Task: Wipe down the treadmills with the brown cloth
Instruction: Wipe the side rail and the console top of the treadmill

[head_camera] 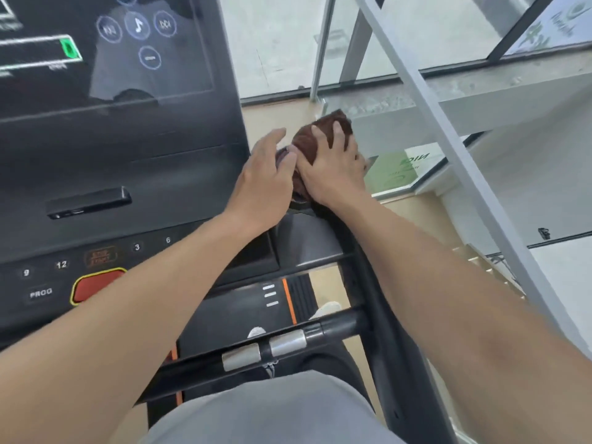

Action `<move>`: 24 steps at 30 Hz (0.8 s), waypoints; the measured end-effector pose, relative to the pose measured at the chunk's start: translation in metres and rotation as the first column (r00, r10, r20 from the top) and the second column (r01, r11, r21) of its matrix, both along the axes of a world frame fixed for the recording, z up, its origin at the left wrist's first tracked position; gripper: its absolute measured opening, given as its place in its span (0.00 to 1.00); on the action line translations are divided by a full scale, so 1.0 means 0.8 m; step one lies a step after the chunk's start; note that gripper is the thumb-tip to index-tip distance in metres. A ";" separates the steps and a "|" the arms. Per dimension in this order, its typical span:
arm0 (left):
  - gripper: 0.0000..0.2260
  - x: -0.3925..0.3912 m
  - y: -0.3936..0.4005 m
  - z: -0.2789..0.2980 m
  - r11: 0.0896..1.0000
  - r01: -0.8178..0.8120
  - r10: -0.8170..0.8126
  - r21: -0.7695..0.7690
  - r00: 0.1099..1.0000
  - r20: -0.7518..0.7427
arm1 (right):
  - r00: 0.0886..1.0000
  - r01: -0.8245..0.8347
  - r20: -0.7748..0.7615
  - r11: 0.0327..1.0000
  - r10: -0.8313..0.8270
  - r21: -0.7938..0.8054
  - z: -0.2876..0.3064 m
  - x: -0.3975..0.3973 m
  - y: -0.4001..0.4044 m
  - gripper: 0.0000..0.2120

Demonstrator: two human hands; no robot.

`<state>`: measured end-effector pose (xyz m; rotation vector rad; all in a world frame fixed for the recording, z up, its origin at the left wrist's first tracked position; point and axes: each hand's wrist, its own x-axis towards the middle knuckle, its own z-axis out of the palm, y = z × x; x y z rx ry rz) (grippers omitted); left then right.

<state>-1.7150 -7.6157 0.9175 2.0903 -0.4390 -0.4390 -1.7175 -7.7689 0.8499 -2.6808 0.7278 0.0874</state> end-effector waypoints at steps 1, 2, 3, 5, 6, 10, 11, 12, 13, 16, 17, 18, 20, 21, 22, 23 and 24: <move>0.21 0.005 0.000 0.002 1.000 -0.011 0.011 0.009 1.000 0.009 | 0.996 -0.084 -0.013 0.996 0.083 -0.033 0.003 0.016 0.003 0.38; 0.21 0.010 -0.002 0.005 1.000 -0.022 0.021 0.021 0.999 0.024 | 0.980 -0.197 -0.024 0.979 0.196 -0.048 0.004 0.027 0.006 0.38; 0.20 0.015 -0.004 0.006 0.999 -0.037 0.036 0.025 0.999 0.033 | 0.948 -0.318 -0.027 0.947 0.317 -0.047 0.003 0.033 0.010 0.37; 0.21 0.024 -0.009 0.009 0.999 -0.053 0.052 0.010 0.998 0.027 | 0.883 -0.468 0.011 0.884 0.468 -0.007 0.005 0.021 0.021 0.38; 0.21 0.029 -0.012 0.007 0.999 -0.049 0.049 0.002 0.999 0.022 | 0.875 -0.483 0.044 0.875 0.482 0.014 0.005 0.003 0.026 0.38; 0.23 0.049 -0.025 -0.009 0.998 0.046 -0.044 0.040 0.998 -0.035 | 0.877 -0.476 0.102 0.878 0.470 0.055 -0.002 -0.125 0.046 0.31; 0.24 0.055 -0.030 -0.016 0.994 0.084 -0.079 0.074 0.994 -0.069 | 0.885 -0.462 0.084 0.886 0.458 0.041 -0.001 -0.158 0.053 0.30; 0.25 0.062 -0.035 -0.022 0.977 0.148 -0.135 0.153 0.987 -0.091 | 0.896 -0.442 0.066 0.897 0.440 0.015 -0.001 -0.180 0.059 0.31; 0.25 0.068 -0.042 -0.030 0.933 0.230 -0.212 0.278 0.973 -0.096 | 0.908 -0.417 0.044 0.909 0.417 -0.015 -0.003 -0.191 0.064 0.31; 0.29 0.082 -0.060 -0.044 0.775 0.362 -0.343 0.519 0.929 -0.137 | 0.945 -0.327 0.001 0.944 0.327 -0.046 -0.010 -0.162 0.069 0.35; 0.30 0.086 -0.065 -0.045 0.771 0.369 -0.336 0.519 0.928 -0.160 | 0.953 -0.303 0.006 0.951 0.304 -0.056 -0.012 -0.142 0.067 0.35; 0.30 0.089 -0.069 -0.044 0.795 0.360 -0.303 0.488 0.933 -0.195 | 0.958 -0.283 0.013 0.956 0.285 -0.075 -0.013 -0.124 0.063 0.36; 0.33 0.097 -0.074 -0.040 0.897 0.258 -0.136 0.359 0.934 -0.332 | 0.966 -0.253 0.017 0.959 0.257 -0.128 -0.018 -0.091 0.048 0.36; 0.35 0.100 -0.077 -0.038 0.936 0.169 -0.033 0.310 0.915 -0.402 | 0.971 -0.233 0.017 0.960 0.238 -0.155 -0.017 -0.078 0.039 0.36; 0.39 0.103 -0.078 -0.039 0.955 0.083 0.053 0.286 0.898 -0.438 | 0.978 -0.204 0.011 0.964 0.209 -0.169 -0.017 -0.064 0.030 0.36; 0.42 0.104 -0.079 -0.039 0.960 0.026 0.106 0.278 0.887 -0.449 | 0.985 -0.169 -0.002 0.972 0.171 -0.166 -0.015 -0.049 0.021 0.35; 0.46 0.104 -0.080 -0.044 0.961 -0.010 0.135 0.276 0.888 -0.440 | 0.993 -0.120 -0.013 0.983 0.119 -0.142 -0.012 -0.034 0.014 0.35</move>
